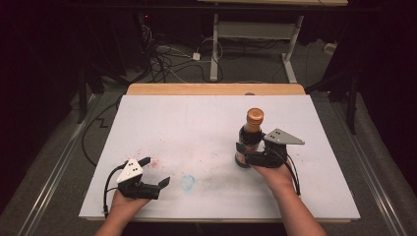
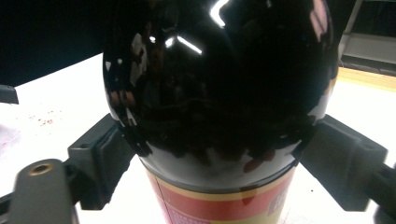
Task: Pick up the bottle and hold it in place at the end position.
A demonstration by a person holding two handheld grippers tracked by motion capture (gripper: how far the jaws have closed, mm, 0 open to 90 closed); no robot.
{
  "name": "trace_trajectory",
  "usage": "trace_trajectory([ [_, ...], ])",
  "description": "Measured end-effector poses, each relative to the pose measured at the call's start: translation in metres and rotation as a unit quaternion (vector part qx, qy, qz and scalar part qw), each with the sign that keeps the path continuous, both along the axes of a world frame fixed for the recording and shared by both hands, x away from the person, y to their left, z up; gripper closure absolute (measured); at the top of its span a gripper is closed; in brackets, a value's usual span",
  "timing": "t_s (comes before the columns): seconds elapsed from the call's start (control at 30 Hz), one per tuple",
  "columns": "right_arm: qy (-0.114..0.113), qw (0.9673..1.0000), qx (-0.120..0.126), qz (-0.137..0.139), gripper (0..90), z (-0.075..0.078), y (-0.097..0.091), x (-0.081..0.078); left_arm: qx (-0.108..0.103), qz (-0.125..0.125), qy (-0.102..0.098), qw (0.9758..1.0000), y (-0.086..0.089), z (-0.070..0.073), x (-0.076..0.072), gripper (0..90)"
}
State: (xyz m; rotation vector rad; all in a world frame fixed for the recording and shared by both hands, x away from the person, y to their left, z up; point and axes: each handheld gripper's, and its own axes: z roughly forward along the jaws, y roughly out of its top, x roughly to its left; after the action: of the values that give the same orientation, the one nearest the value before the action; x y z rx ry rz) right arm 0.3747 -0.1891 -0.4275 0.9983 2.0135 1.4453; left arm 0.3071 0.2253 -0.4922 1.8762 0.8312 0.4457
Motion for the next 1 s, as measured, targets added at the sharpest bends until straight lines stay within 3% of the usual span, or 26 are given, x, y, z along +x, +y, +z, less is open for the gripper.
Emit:
trace_trajectory([
  [0.23, -0.008, 1.0, -0.001, 0.005, 27.8, 0.0004, 0.0, 0.0, 0.0, 0.0, 0.0, 1.0, -0.0001, 0.0, 0.0, 0.0],
  [1.0, -0.026, 0.9993, -0.024, -0.01, 32.1, 0.0024, 0.0067, -0.0026, 0.0, -0.002, 0.001, 1.0, -0.0001, 0.0001, 0.0006, 0.0],
])
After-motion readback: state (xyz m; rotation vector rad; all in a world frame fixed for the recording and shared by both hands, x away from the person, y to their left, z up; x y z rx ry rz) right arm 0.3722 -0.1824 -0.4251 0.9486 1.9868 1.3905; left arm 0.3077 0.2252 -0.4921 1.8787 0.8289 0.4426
